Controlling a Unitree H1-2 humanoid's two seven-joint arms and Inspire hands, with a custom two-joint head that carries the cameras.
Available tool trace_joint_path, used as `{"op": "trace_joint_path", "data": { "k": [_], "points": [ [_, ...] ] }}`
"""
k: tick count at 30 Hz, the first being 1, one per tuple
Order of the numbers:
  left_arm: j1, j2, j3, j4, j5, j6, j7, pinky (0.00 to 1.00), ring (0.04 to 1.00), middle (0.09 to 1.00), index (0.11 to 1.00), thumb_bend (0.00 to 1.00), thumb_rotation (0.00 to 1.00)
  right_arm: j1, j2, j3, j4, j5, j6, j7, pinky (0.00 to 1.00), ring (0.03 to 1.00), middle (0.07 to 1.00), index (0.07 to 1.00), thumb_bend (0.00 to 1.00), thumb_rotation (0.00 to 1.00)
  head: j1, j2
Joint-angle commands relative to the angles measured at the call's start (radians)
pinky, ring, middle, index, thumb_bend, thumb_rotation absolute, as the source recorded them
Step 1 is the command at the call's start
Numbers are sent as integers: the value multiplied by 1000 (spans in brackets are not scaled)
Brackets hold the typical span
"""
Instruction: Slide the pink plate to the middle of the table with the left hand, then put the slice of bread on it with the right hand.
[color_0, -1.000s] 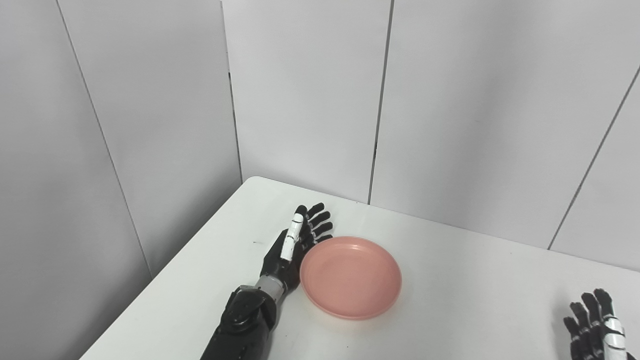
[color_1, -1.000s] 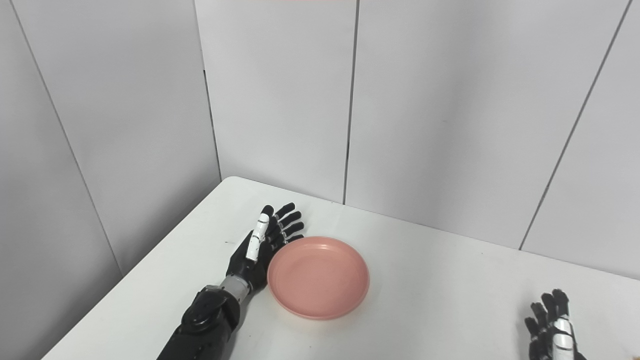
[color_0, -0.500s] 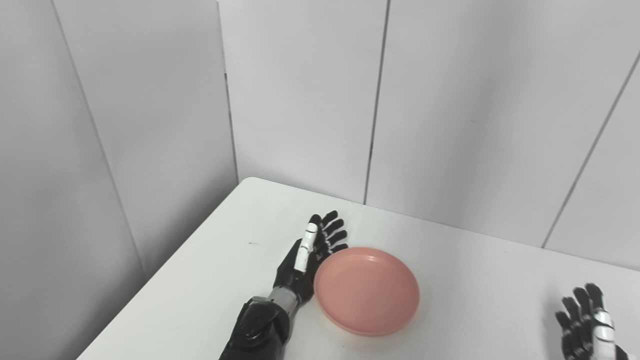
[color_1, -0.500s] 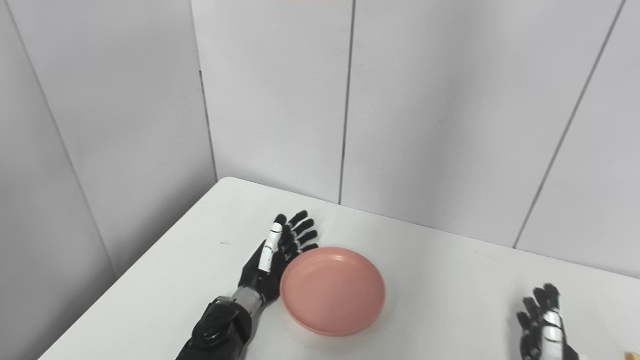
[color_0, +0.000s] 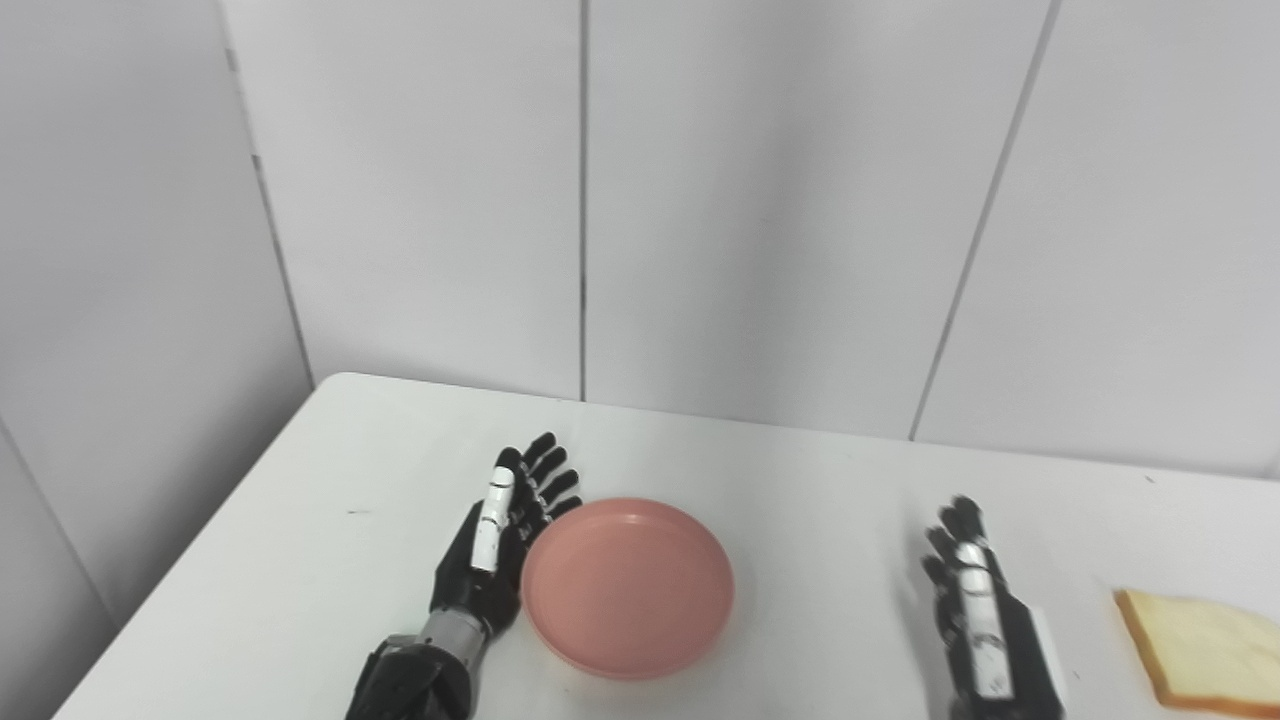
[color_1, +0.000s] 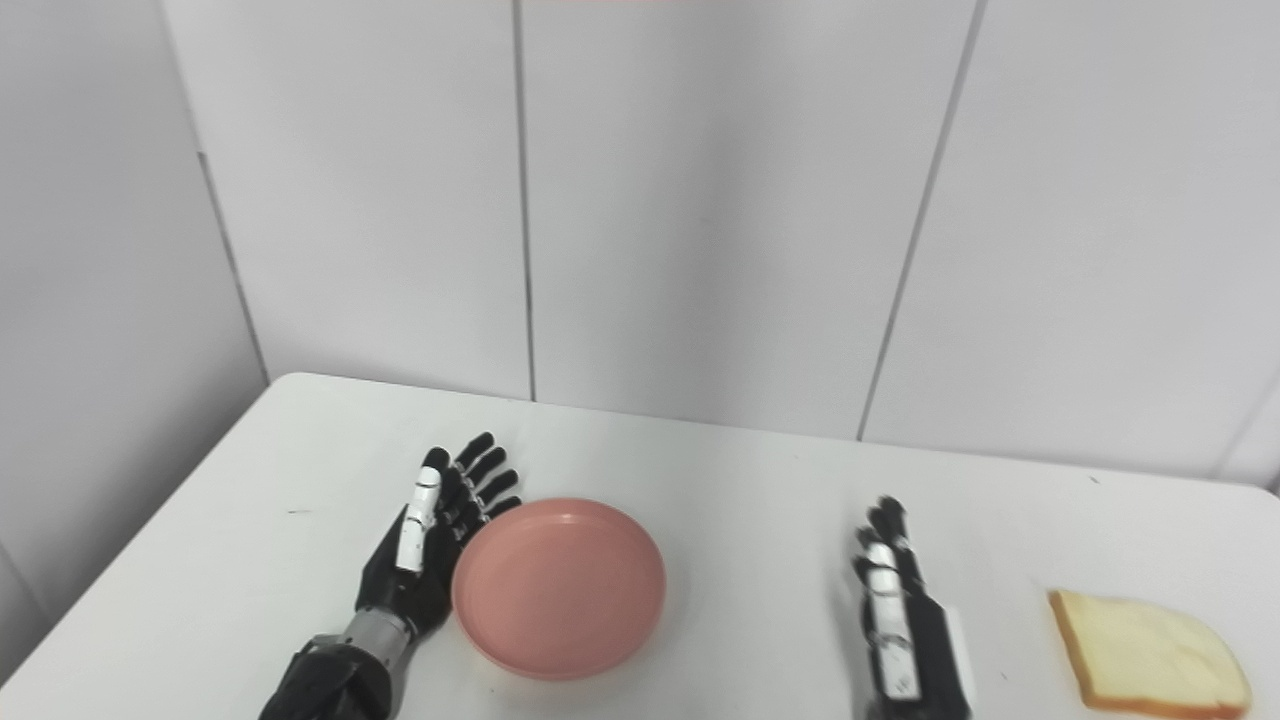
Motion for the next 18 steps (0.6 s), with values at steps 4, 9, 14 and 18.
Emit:
{"op": "trace_joint_path", "data": {
  "k": [4, 9, 14, 18],
  "points": [
    [3, -27, -10, -55, -19, 23, -19, 898, 938, 959, 896, 680, 959, -28, 24, 14, -56, -29, 13, -17, 1000, 969, 974, 972, 584, 887, -48, 18],
    [14, -48, -24, -73, -14, 31, -18, 910, 939, 960, 902, 672, 969, -34, 23, 23, -61, -41, 26, -17, 1000, 982, 988, 984, 582, 928, -86, 29],
    [30, -82, -31, -85, -9, 24, -11, 914, 939, 957, 897, 675, 939, -32, 32, 25, -60, -46, 33, -25, 1000, 973, 984, 973, 592, 897, -105, 16],
    [47, -107, -52, -105, 27, 15, 7, 901, 931, 956, 908, 680, 948, -30, 30, 21, -56, -41, 26, -23, 1000, 979, 988, 977, 579, 899, -105, 12]
  ]
}}
